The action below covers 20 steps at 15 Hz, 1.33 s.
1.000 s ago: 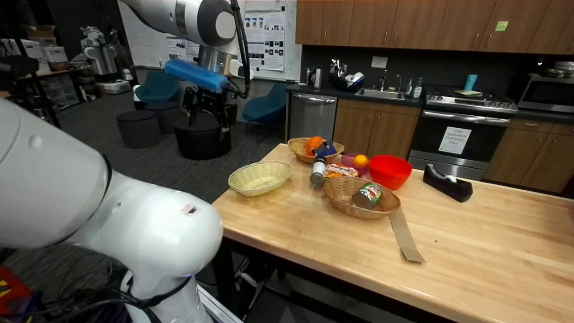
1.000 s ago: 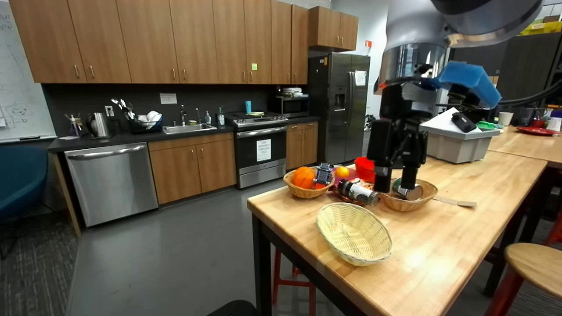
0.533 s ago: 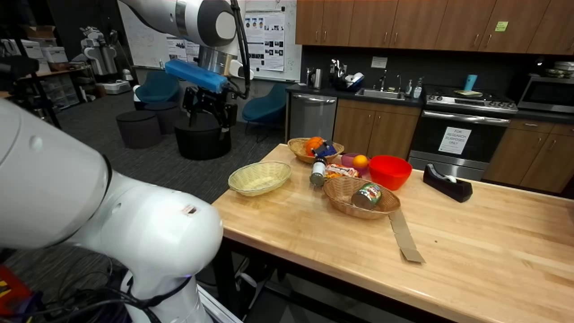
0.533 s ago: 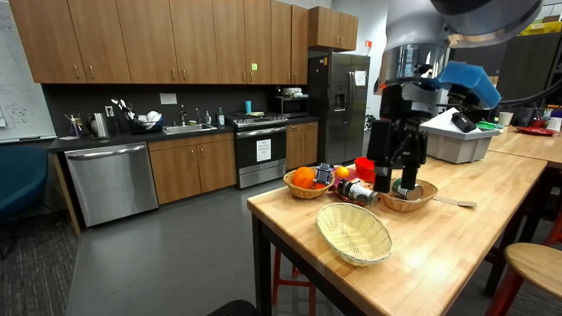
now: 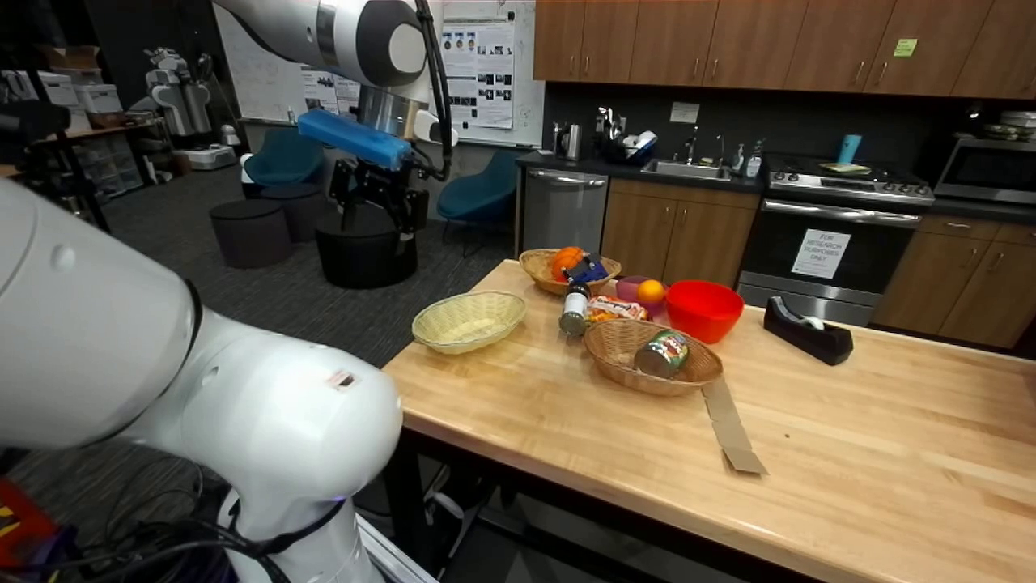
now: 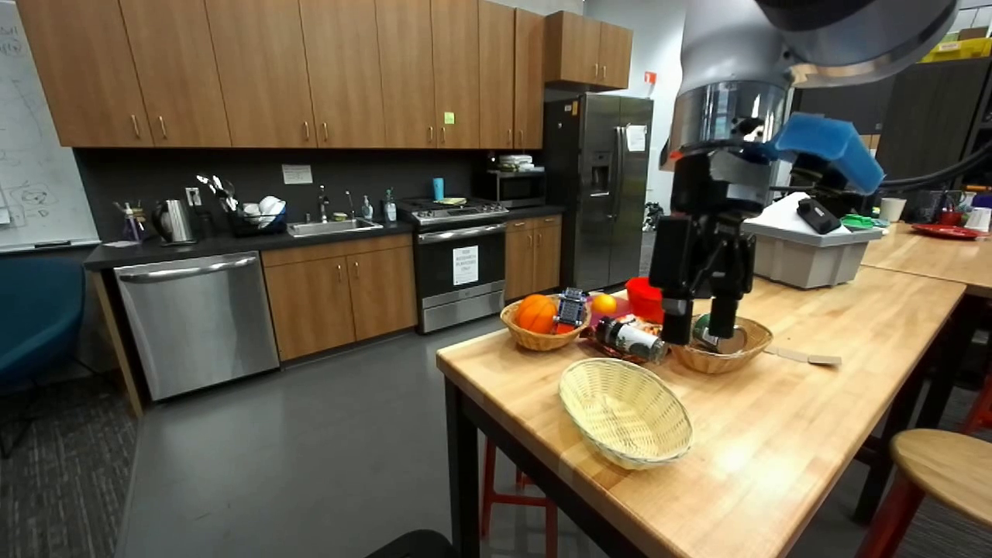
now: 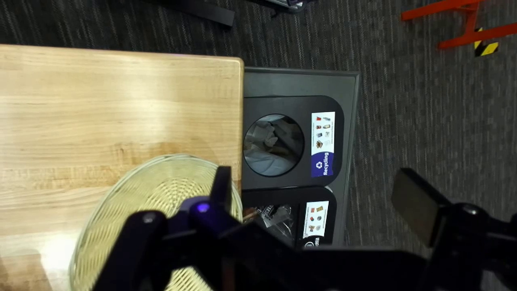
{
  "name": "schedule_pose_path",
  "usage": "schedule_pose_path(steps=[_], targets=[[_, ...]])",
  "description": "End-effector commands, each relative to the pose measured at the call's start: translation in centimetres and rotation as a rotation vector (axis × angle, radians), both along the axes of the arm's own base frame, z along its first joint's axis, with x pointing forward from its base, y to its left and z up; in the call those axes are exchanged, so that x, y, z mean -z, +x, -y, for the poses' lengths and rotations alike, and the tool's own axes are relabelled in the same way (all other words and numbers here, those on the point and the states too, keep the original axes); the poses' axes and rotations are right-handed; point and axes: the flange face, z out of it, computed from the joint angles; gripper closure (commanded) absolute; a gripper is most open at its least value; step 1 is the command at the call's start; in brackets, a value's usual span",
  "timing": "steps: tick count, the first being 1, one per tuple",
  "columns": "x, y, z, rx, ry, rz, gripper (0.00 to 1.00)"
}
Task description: Move the left basket to the right
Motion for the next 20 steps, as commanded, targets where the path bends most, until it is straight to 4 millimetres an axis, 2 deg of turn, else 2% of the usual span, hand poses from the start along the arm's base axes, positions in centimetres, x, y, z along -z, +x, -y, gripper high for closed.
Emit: schedule_pose_path(steps=[1,7,12,16,20], targets=[[1.4,0.1,0.2,-0.025,0.008,-0.006,0.00],[5.1,1.9,0.1,-0.069,-0.018,-0.031,0.00],[9.0,5.8,-1.1,-0.104,-0.032,-0.091,0.00],[10.7,8.6,-2.0,-0.110,-0.064,-0.134,0.00],[11.4,10.5,-2.1,-0.116,-0.087,-0.150,0.00]])
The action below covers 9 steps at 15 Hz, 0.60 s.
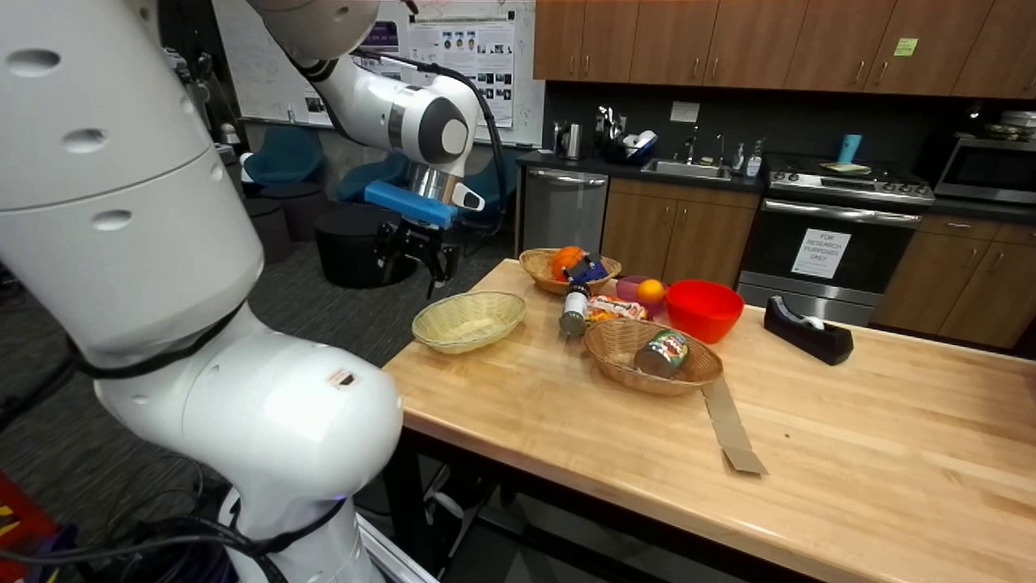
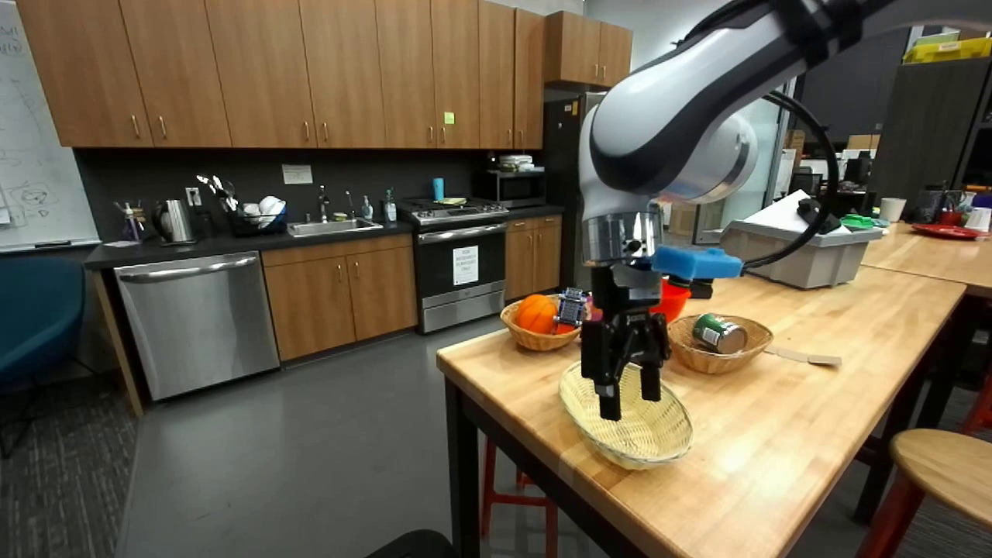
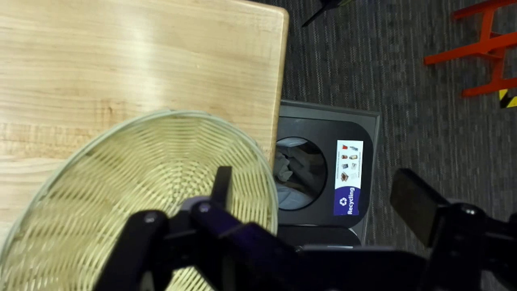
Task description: Move the left basket to the right
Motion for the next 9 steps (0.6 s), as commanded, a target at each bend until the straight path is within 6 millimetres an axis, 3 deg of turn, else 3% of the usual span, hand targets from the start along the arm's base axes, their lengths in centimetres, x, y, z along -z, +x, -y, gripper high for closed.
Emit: schedule_pose_path(steps=[1,3,4,5,9], targets=[[0.1,2.1,-0.1,-0.006,-0.027,-0.014,0.00],[0.0,2.8,0.3,0.002,-0.030,-0.014,0.00],[0.0,3.1,0.5,0.005,-0.030,-0.013,0.07],[-0.1,3.3,0.7,0.006,-0.030,-0.012,0.26],[-0.5,3.9,1.6,0.017,-0.043,-0.008,0.56]])
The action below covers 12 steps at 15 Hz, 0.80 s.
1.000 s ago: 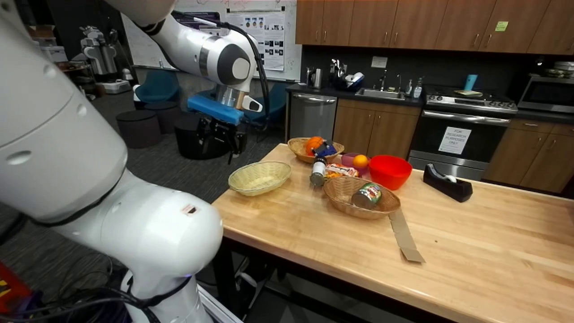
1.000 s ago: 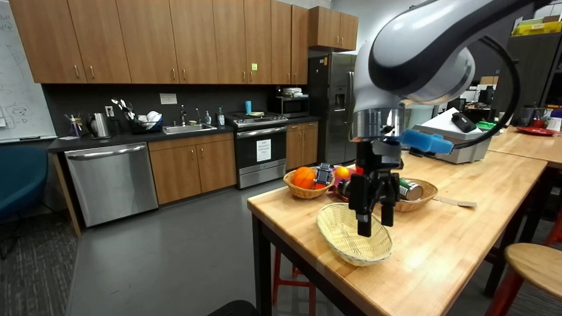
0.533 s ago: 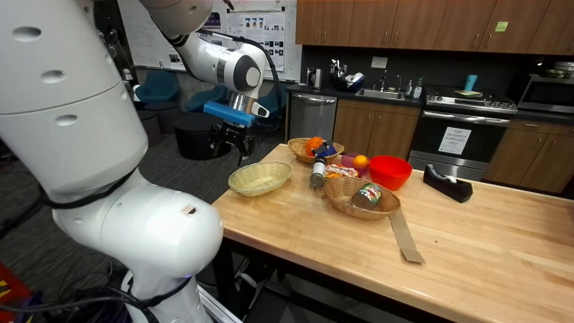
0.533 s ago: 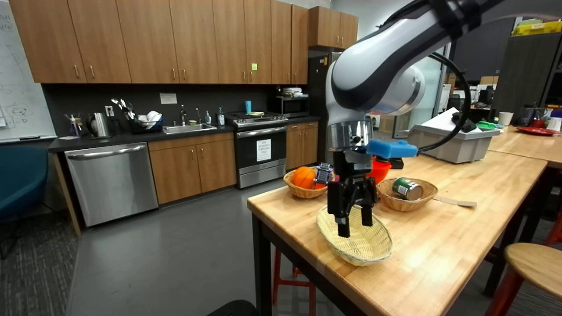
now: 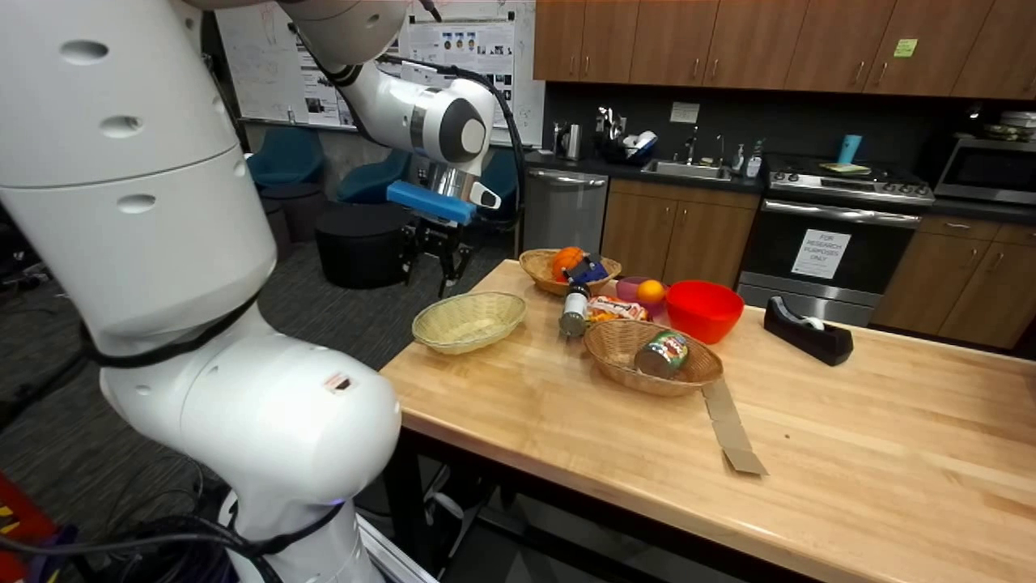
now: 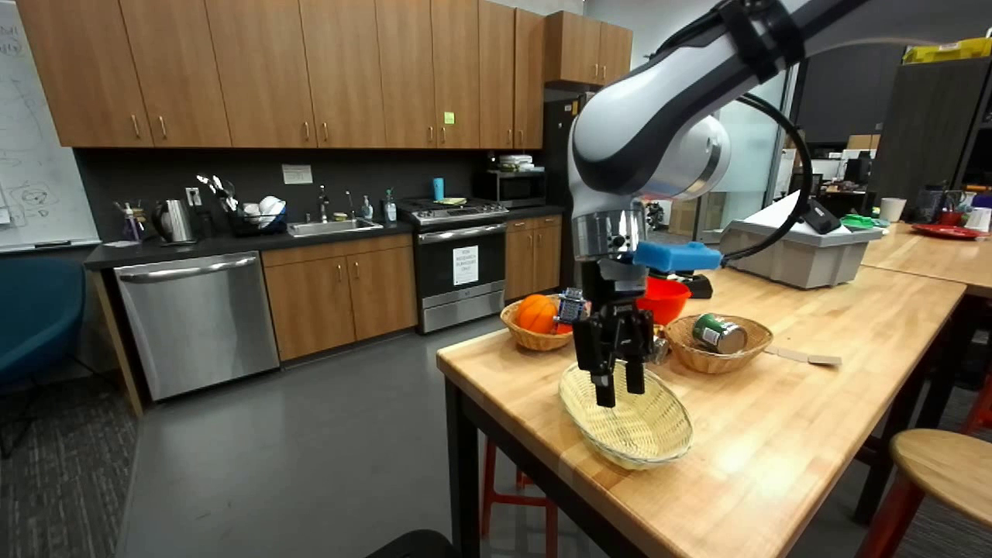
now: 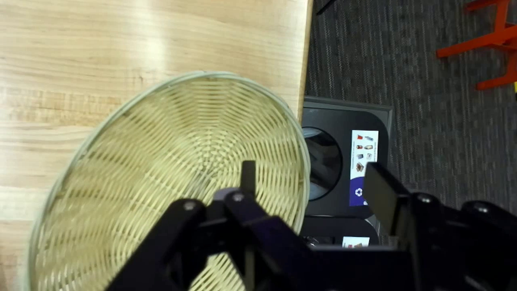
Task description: Move the left basket to the right
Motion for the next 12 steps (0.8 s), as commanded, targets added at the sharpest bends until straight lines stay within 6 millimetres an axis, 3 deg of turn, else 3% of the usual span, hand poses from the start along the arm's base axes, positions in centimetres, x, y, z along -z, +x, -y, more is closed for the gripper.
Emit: schedule_pose_path(steps=[1,6,12], targets=[[-0.7,0.8,0.7,0.007,-0.020,-0.007,0.63],[-0.4,1.2,1.7,0.002,-0.021,0.012,0.99],[2.4,3.7,4.0,-0.044,-0.029,0.064,1.00]])
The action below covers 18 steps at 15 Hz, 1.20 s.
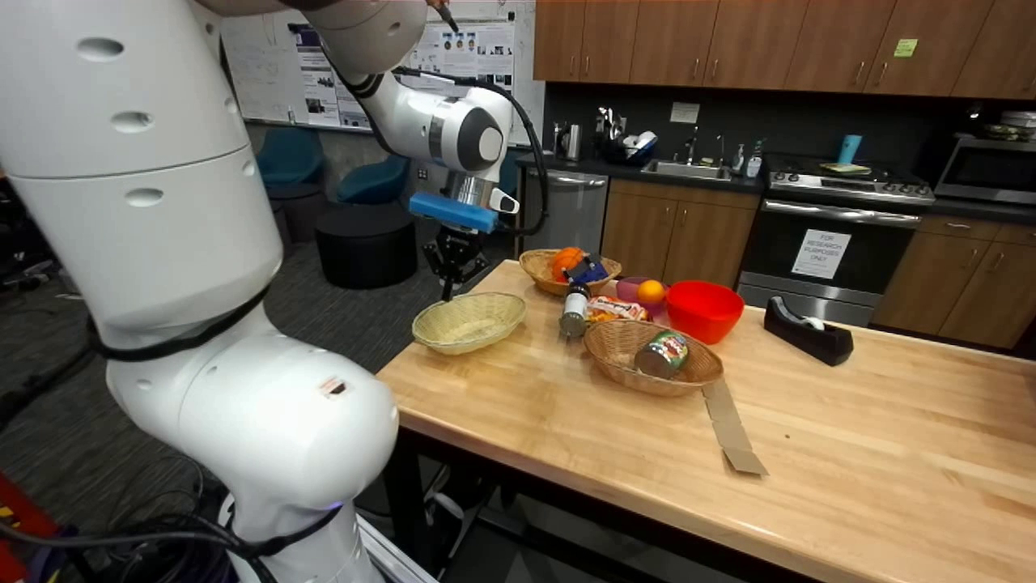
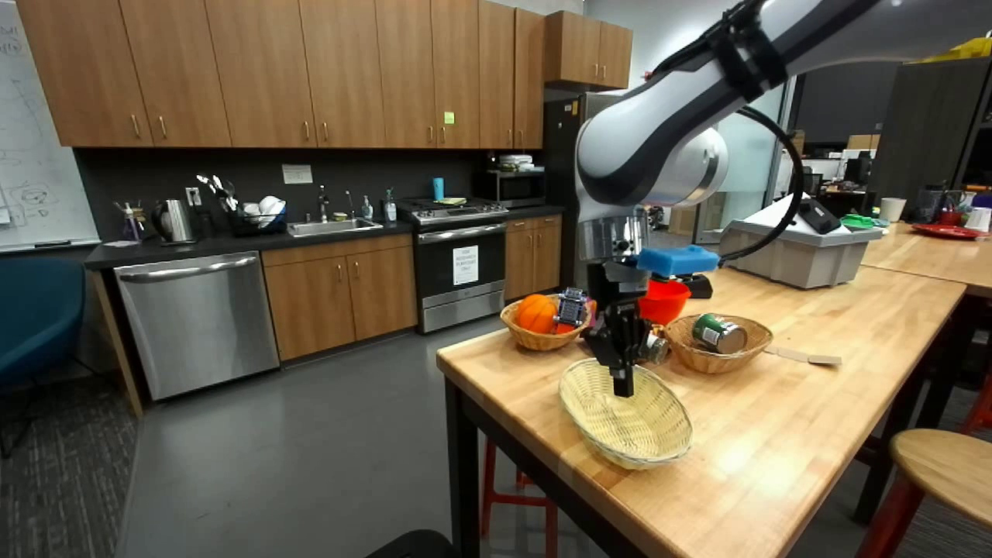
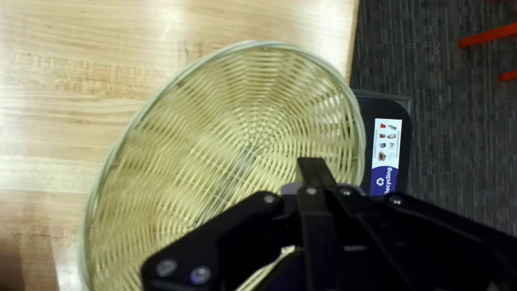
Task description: Move the left basket to the right
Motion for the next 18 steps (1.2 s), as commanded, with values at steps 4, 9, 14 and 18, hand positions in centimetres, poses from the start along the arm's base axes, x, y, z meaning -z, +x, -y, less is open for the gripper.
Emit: schedule_pose_path(steps=[4,9,14,18], targets=[[2.9,3.7,5.1,-0.036,-0.029,0.062,1.00],[4.8,4.9,9.6,-0.003,-0.027,0.071,1.00],[6.1,4.6,13.2,0.063,-0.010,0.074,1.00],[6.6,3.0,16.5,0.159,0.007,0.084,1.00]])
